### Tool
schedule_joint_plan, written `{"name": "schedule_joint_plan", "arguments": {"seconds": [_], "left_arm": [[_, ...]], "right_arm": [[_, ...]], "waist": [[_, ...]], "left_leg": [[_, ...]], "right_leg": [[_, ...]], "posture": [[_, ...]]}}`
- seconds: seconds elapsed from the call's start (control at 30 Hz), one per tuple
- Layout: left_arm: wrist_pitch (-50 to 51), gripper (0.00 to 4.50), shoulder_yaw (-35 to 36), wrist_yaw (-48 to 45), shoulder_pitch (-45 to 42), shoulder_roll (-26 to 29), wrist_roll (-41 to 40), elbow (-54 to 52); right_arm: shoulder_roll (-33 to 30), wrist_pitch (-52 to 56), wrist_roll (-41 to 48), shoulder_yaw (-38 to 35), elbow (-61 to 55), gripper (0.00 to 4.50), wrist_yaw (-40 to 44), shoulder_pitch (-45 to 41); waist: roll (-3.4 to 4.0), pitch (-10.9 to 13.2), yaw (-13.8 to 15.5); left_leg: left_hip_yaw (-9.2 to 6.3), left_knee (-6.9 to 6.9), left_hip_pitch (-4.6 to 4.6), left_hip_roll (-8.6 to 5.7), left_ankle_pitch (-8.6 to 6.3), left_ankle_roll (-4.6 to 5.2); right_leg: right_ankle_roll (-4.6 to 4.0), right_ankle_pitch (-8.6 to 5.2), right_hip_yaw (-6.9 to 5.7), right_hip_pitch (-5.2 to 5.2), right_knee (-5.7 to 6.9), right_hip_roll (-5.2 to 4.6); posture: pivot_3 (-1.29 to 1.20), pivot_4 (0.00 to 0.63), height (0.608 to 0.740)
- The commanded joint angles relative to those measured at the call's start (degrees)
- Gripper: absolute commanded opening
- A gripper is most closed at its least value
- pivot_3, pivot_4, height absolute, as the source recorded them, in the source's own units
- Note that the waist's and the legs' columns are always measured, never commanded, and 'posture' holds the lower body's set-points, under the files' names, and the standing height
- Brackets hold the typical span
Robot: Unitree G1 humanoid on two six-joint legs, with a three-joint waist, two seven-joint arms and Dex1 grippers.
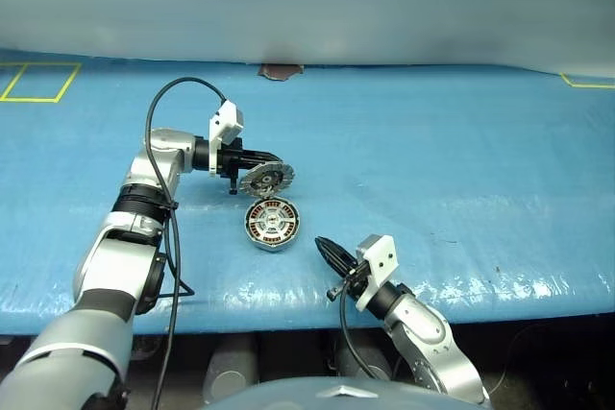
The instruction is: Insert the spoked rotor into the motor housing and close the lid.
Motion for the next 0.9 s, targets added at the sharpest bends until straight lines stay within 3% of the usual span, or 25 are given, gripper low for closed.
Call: {"name": "schedule_joint_plan", "arguments": {"seconds": [0.03, 0.47, 0.9], "left_arm": [[-0.5, 0.03, -1.6, -4.2, -0.7, 0.5, 1.2, -0.9], [5.1, 0.03, -4.1, -7.7, 8.7, 1.5, 0.9, -14.1], [2.4, 0.03, -6.0, -4.9, 18.0, 2.9, 2.7, -21.7]], "right_arm": [[0.1, -0.7, 0.2, -0.3, -1.4, 0.00, -0.4, -0.2], [0.2, -0.2, 0.2, -0.3, -0.1, 0.00, -1.4, -1.4], [0.0, 1.5, 0.7, -1.4, -0.3, 0.00, -2.3, -2.4]], "waist": [[0.00, 0.0, 0.1], [0.00, 0.0, 0.1], [0.07, -0.1, 0.1]], "left_leg": [[-0.01, 0.00, -0.01, 0.00, 0.00, 0.00], [-0.01, 0.05, 0.02, 0.01, 0.00, 0.00], [0.02, 0.16, 0.11, 0.01, 0.00, 0.00]], "right_leg": [[0.01, 0.00, 0.00, 0.00, 0.00, 0.00], [-0.05, -0.02, 0.02, 0.02, 0.04, 0.00], [-0.05, -0.02, 0.06, 0.14, 0.08, -0.01]], "posture": [[0.00, 0.150, 0.740], [0.00, 0.150, 0.740], [0.00, 0.150, 0.740]]}}
